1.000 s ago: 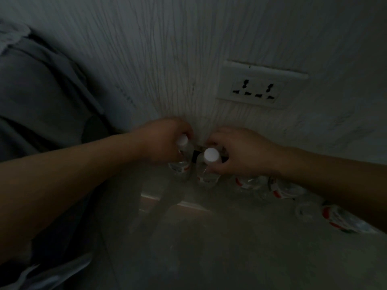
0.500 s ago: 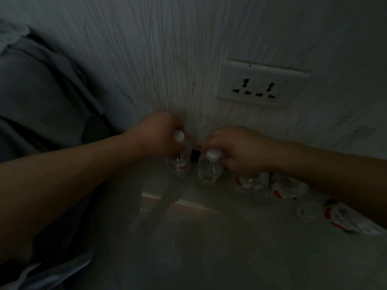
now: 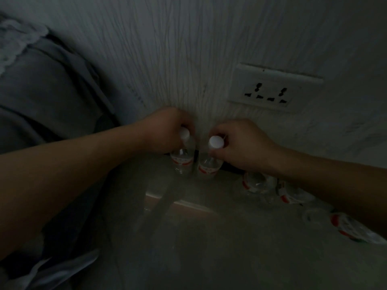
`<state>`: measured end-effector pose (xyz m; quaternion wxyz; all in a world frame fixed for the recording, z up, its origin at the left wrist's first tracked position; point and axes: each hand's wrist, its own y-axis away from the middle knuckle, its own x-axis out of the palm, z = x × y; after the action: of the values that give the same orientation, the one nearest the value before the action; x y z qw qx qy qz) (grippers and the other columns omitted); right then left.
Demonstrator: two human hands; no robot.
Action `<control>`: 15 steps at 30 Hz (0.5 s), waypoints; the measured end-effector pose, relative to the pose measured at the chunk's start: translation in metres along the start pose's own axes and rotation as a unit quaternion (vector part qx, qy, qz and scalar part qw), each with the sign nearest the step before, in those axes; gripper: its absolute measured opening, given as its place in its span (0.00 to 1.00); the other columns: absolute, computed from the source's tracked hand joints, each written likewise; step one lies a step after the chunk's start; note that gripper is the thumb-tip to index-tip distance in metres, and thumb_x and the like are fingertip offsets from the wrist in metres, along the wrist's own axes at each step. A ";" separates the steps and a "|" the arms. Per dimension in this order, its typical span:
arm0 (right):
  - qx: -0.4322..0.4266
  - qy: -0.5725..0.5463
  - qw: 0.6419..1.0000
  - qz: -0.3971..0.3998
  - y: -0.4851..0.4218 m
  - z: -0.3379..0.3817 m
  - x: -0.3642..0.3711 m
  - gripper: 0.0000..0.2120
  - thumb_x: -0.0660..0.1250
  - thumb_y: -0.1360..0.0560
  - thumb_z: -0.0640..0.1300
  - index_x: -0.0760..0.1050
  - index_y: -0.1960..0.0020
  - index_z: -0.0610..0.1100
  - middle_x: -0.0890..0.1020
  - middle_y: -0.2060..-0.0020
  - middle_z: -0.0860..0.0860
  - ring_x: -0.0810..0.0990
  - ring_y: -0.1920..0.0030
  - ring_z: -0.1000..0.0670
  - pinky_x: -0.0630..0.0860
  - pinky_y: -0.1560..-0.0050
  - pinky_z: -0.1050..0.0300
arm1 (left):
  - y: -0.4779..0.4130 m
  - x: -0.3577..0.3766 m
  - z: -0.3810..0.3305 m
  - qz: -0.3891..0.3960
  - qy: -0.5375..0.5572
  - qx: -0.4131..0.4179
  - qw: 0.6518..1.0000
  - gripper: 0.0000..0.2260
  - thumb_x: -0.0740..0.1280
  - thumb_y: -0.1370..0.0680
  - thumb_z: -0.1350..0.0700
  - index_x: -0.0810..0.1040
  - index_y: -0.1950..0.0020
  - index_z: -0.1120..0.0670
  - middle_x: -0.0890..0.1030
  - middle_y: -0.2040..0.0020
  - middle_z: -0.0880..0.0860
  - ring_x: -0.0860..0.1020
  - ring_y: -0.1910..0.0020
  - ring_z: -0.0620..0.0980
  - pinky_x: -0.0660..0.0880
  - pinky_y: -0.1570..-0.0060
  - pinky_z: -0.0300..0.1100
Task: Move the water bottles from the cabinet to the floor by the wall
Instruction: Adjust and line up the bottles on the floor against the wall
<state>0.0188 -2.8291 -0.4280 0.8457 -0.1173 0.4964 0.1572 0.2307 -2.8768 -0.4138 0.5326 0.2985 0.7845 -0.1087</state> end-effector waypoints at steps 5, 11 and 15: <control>0.012 -0.006 1.000 -0.017 -0.006 0.002 0.004 0.08 0.73 0.31 0.48 0.82 0.54 0.47 0.83 0.60 0.54 0.79 0.60 0.56 0.74 0.59 0.57 | -0.001 -0.001 0.003 0.000 0.008 0.009 1.000 0.09 0.68 0.28 0.60 0.82 0.49 0.52 0.81 0.52 0.49 0.78 0.54 0.47 0.76 0.51 0.45; 0.015 -0.014 1.000 -0.015 -0.011 0.006 0.010 0.08 0.73 0.32 0.50 0.81 0.56 0.47 0.81 0.63 0.55 0.77 0.63 0.58 0.71 0.64 0.61 | 0.000 -0.004 0.004 0.019 0.013 -0.004 1.000 0.08 0.68 0.28 0.61 0.82 0.51 0.53 0.81 0.54 0.50 0.78 0.56 0.47 0.76 0.54 0.46; 0.012 -0.016 1.000 -0.010 -0.013 0.008 0.013 0.08 0.72 0.31 0.51 0.80 0.56 0.47 0.80 0.64 0.55 0.76 0.64 0.57 0.70 0.64 0.59 | -0.001 -0.003 0.006 0.029 0.010 -0.017 0.999 0.10 0.69 0.30 0.62 0.81 0.51 0.50 0.80 0.53 0.48 0.78 0.54 0.46 0.75 0.54 0.43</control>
<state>0.0367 -2.8361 -0.4352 0.8564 -0.1097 0.4832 0.1452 0.2360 -2.8813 -0.4138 0.5327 0.3134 0.7824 -0.0770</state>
